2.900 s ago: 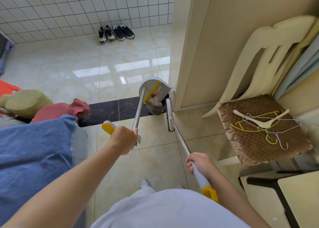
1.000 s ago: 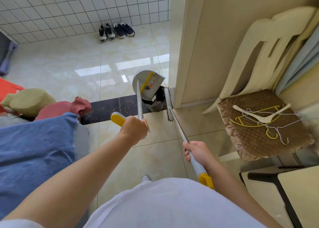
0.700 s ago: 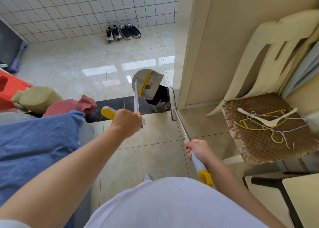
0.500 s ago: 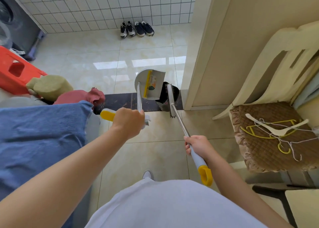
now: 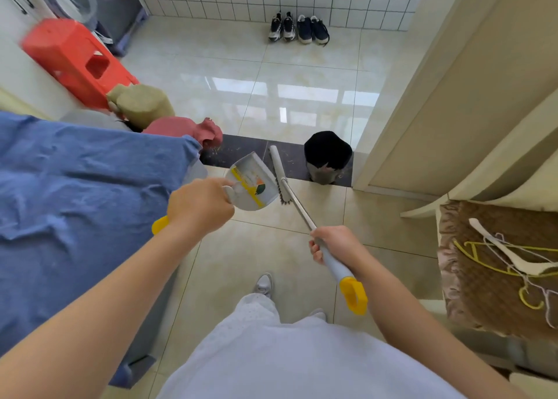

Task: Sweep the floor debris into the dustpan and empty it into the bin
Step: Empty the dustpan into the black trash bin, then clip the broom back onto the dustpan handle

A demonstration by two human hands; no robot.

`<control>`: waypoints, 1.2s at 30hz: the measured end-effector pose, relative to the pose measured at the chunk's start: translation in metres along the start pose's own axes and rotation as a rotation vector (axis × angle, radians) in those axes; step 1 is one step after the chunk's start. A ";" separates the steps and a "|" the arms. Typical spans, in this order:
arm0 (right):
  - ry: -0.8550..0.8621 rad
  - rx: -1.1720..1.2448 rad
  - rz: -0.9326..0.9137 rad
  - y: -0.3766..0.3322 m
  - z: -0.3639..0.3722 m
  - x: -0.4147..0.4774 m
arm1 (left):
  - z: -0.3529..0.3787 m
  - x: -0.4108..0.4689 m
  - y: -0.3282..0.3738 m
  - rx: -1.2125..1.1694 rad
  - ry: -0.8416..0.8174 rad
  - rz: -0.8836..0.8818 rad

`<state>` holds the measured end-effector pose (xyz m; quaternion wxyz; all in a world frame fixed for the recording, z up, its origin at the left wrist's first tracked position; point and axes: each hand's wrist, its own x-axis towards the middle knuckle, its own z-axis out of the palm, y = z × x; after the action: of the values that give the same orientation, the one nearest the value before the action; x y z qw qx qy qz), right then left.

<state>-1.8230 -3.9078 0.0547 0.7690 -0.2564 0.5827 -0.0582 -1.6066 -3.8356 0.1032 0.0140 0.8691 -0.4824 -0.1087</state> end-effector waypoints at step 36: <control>0.369 0.138 0.157 -0.036 -0.075 0.029 | 0.193 0.024 0.170 -0.920 -1.046 0.084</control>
<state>-1.8761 -3.9749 0.0323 0.6671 -0.1420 0.7265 -0.0839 -1.7751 -3.9307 -0.0671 0.1507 0.5892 -0.3640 -0.7054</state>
